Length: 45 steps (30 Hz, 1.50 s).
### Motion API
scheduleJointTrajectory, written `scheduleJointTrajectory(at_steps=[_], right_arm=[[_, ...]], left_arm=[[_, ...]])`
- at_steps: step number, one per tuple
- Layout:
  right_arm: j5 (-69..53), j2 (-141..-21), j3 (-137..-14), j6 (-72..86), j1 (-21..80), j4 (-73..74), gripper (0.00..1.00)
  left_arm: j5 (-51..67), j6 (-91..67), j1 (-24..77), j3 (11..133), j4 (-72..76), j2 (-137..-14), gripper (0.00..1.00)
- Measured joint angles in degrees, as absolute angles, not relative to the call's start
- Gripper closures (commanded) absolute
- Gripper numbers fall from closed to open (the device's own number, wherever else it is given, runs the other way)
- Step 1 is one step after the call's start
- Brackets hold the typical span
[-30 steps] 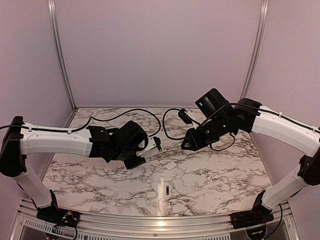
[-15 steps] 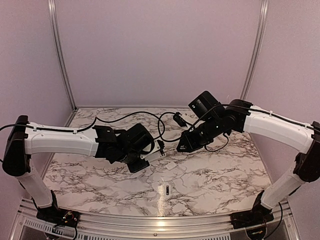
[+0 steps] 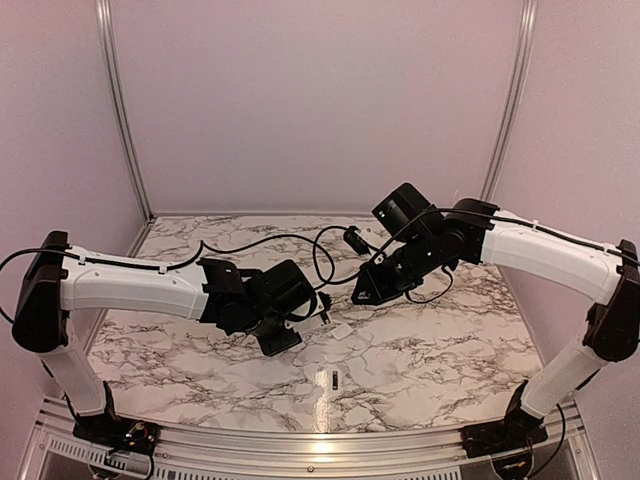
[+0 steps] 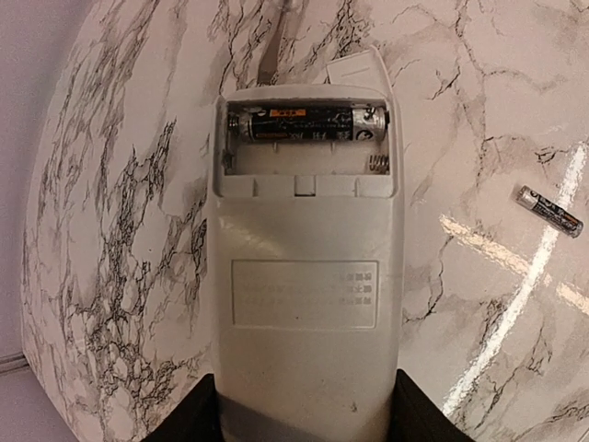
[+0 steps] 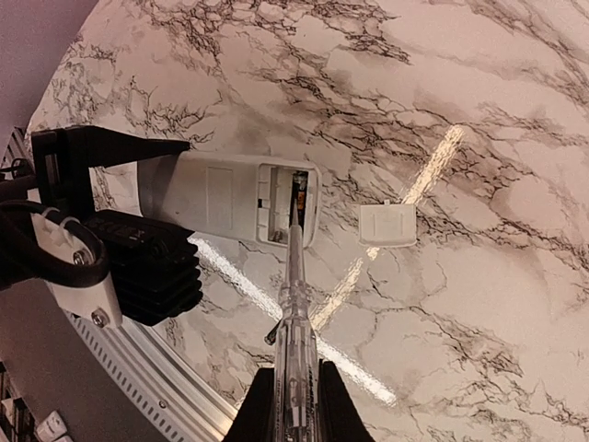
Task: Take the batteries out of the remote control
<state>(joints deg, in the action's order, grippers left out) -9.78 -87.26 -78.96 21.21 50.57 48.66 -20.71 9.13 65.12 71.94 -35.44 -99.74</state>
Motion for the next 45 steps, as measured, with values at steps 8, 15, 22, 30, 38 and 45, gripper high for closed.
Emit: scheduleJointTrajectory(at_steps=[8, 15, 22, 30, 38, 45], right_arm=[[-9.91, -88.42, -78.96, 21.19, 50.57, 48.73, 1.0], [-9.91, -89.32, -78.96, 21.19, 50.57, 49.01, 1.0], [-9.91, -89.36, -78.96, 21.19, 50.57, 49.01, 1.0], [-9.96, -89.69, -78.96, 21.19, 50.57, 49.01, 1.0], [-8.86, -91.31, -78.96, 21.28, 50.57, 50.3, 1.0], [-8.51, -91.57, -79.57, 21.71, 50.57, 51.22, 1.0]], left_arm=[[-20.97, 8.97, 65.41, 71.96, -35.51, -99.74, 0.84], [-21.06, 8.95, 65.43, 71.96, -35.64, -99.74, 0.84], [-21.08, 8.93, 65.43, 71.96, -35.68, -99.74, 0.85], [-21.1, 8.75, 65.43, 72.23, -36.03, -99.88, 0.85], [-21.17, 7.22, 66.13, 73.91, -36.71, -102.74, 0.85], [-21.61, 6.5, 66.63, 74.41, -36.75, -103.48, 0.85]])
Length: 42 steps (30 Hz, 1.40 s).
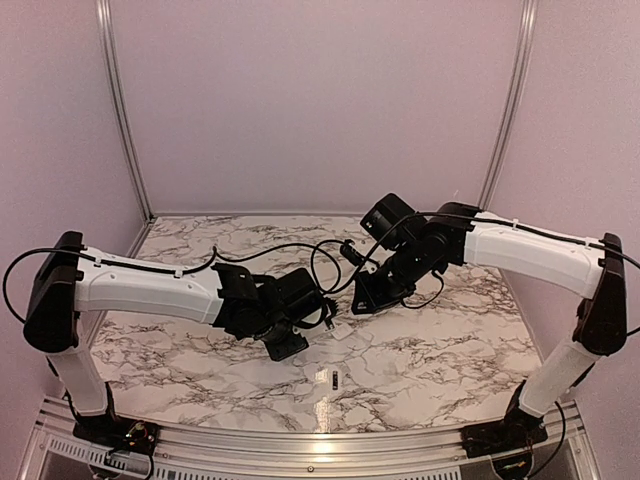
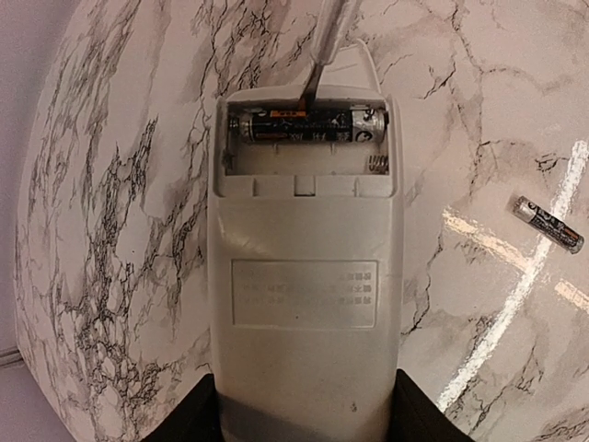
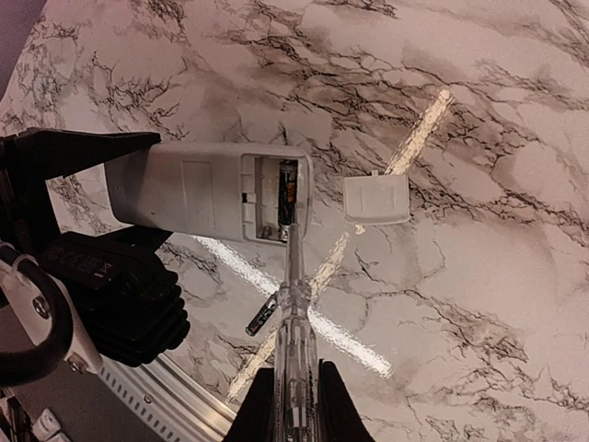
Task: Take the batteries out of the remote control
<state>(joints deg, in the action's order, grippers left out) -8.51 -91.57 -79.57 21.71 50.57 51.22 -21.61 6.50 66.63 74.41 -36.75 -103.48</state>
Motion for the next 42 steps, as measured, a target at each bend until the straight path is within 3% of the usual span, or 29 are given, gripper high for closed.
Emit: scheduleJointTrajectory(at_steps=[42], right_arm=[[-7.4, -97.38, -87.64, 21.37, 50.61, 56.62, 1.0]], left_arm=[[-21.47, 4.86, 66.65, 77.95, -39.79, -105.34, 0.85]])
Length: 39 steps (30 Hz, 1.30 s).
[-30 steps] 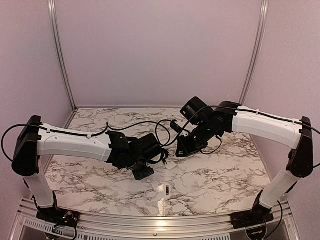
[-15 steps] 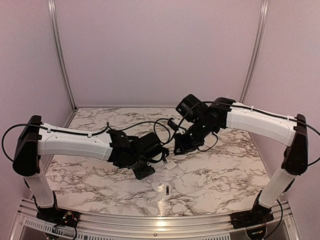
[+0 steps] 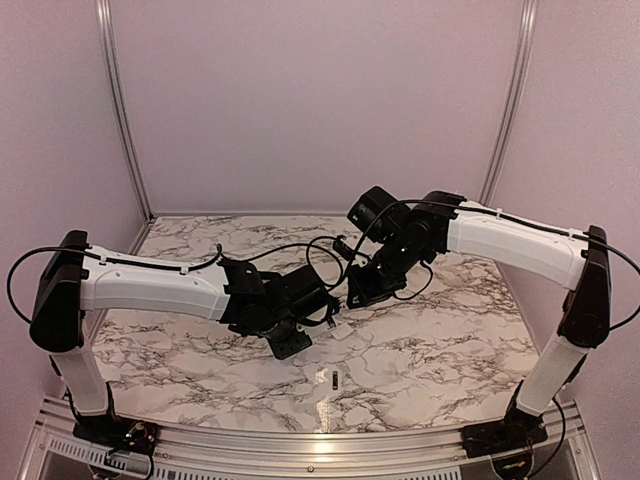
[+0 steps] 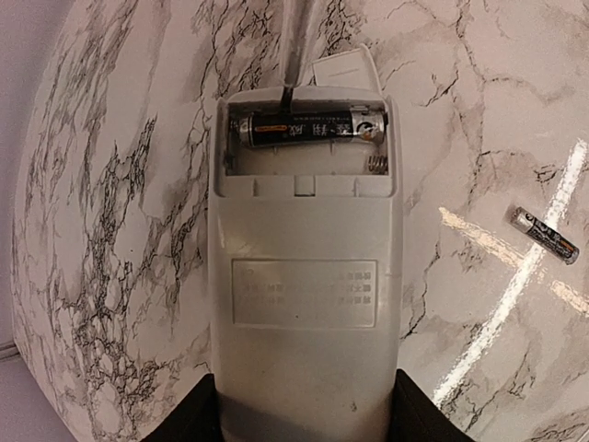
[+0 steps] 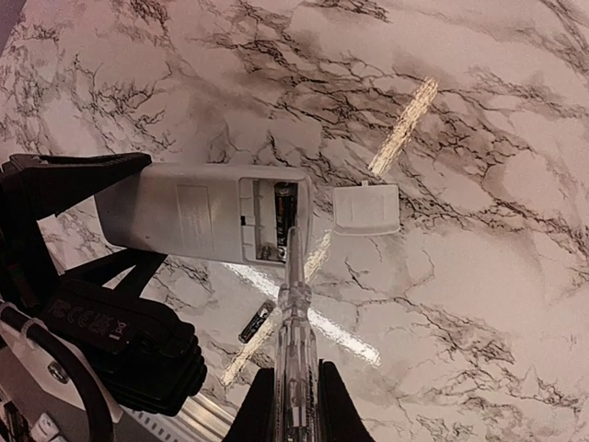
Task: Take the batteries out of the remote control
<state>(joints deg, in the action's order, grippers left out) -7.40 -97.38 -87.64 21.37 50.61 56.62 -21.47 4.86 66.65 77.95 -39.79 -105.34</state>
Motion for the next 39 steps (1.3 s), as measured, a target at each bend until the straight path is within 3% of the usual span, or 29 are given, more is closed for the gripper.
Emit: scheduleJointTrajectory(at_steps=[39], right_arm=[[-6.35, -99.13, -92.23, 14.9, 50.63, 64.4, 1.0]], left_arm=[[-20.01, 8.36, 67.02, 78.91, -39.68, -105.34, 0.87]])
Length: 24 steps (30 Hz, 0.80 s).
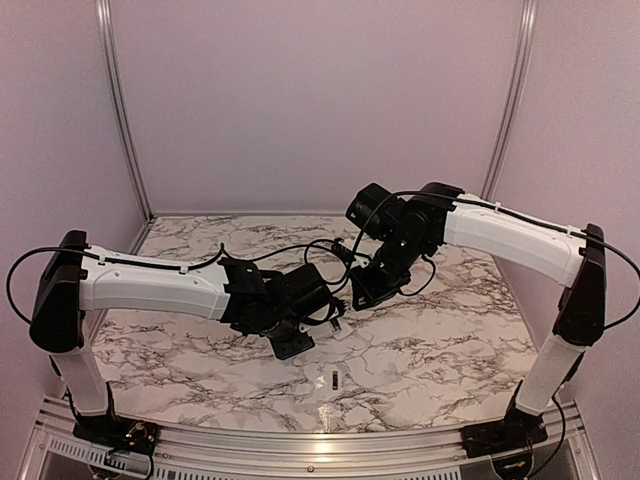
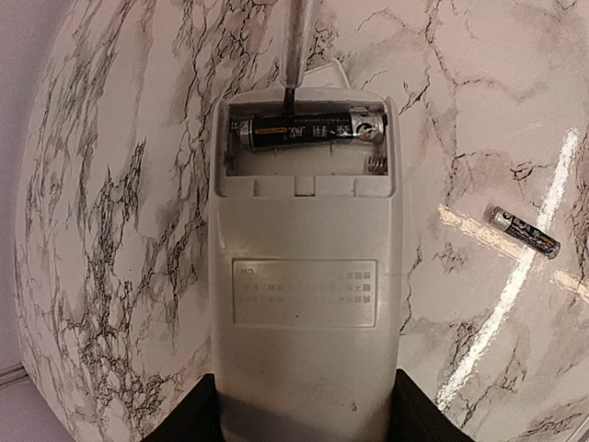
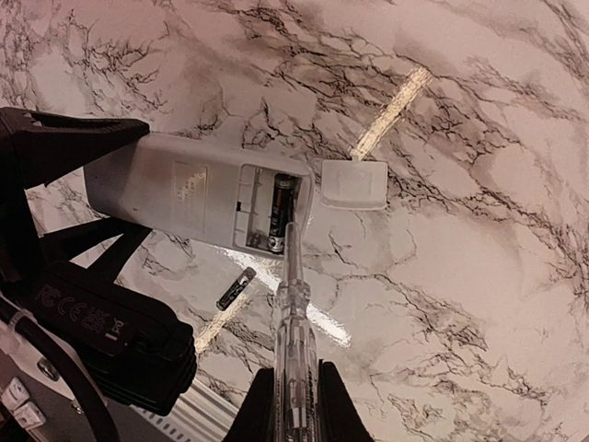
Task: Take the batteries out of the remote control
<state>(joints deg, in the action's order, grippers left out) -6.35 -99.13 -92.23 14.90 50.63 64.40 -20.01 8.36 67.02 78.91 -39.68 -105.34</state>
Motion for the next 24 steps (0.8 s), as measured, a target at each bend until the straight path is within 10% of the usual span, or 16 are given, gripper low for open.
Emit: scheduleJointTrajectory(at_steps=[24], right_arm=[[-7.38, -98.39, -91.02, 16.03, 50.63, 62.7, 1.0]], left_arm=[[-18.02, 6.85, 66.98, 77.32, -37.85, -104.75, 0.87]])
